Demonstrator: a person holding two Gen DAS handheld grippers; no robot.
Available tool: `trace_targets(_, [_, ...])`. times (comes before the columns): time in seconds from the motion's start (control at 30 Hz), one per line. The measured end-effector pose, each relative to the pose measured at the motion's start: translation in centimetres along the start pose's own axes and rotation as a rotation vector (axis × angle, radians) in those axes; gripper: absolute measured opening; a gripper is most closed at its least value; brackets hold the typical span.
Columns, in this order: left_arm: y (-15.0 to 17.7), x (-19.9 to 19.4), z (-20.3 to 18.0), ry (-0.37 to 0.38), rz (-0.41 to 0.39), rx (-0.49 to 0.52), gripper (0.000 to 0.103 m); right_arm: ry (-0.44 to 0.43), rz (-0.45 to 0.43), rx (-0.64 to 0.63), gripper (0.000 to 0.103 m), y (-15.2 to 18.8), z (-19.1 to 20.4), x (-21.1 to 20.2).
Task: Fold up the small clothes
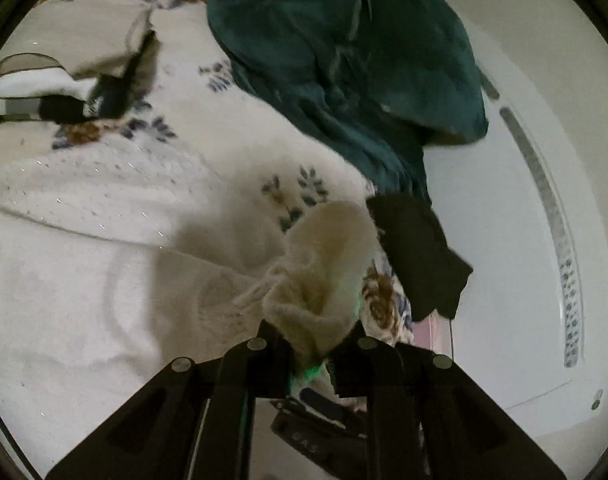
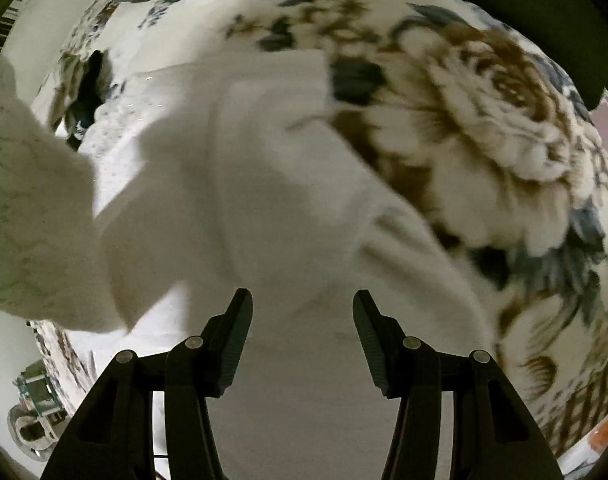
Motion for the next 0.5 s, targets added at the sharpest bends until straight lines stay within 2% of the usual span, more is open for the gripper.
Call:
trace_targets(0.03, [0.1, 0.1, -0.2, -0.027, 0.001, 0.006, 0.040, -0.010, 0.005, 0.009, 0.055, -0.1, -0.9, -0.1])
trace_targets(0.07, [0.0, -0.2, 0.0, -0.055, -0.003, 0.009, 0.055, -0.022, 0.008, 0.021, 0.055, -0.2, -1.7, -0.2])
trace_targets(0.1, [-0.2, -0.9, 0.6, -0.079, -0.014, 0.003, 0.086, -0.035, 0.009, 0.031, 0.055, -0.2, -2.3, -0.4])
trace_targets(0.13, [-0.3, -2.0, 1.4, -0.099, -0.038, -0.006, 0.094, -0.054, 0.006, 0.047, 0.055, -0.4, -3.1, -0.7])
trace_targets(0.17, [-0.1, -2.6, 2.2, -0.115, -0.059, -0.011, 0.094, -0.072, 0.001, 0.063, 0.055, -0.5, -3.7, -1.0])
trace_targets(0.27, [0.0, -7.2, 6.7, -0.228, -0.135, -0.052, 0.094, -0.148, -0.029, 0.113, 0.055, -1.1, -5.1, -2.3])
trace_targets(0.33, [0.3, -10.5, 10.6, -0.336, -0.176, -0.093, 0.094, -0.194, -0.052, 0.135, 0.055, -1.6, -5.4, -3.0])
trace_targets(0.43, [1.4, -13.9, 16.0, -0.472, -0.182, -0.159, 0.094, -0.236, -0.069, 0.162, 0.056, -2.6, -5.2, -3.1])
trace_targets(0.5, [2.2, -14.7, 18.9, -0.514, -0.177, -0.207, 0.094, -0.223, -0.069, 0.175, 0.056, -3.5, -4.8, -2.6])
Point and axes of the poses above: each gripper's, at about its wrist camera, not at the fingertips, and x roughly the way its jaws point, z to its left, y to its underside, the point moved 1 cm from there along x, roughly the way its jaws point, and after that the axes turned 13 degrees about y, right-handed, at the moved point
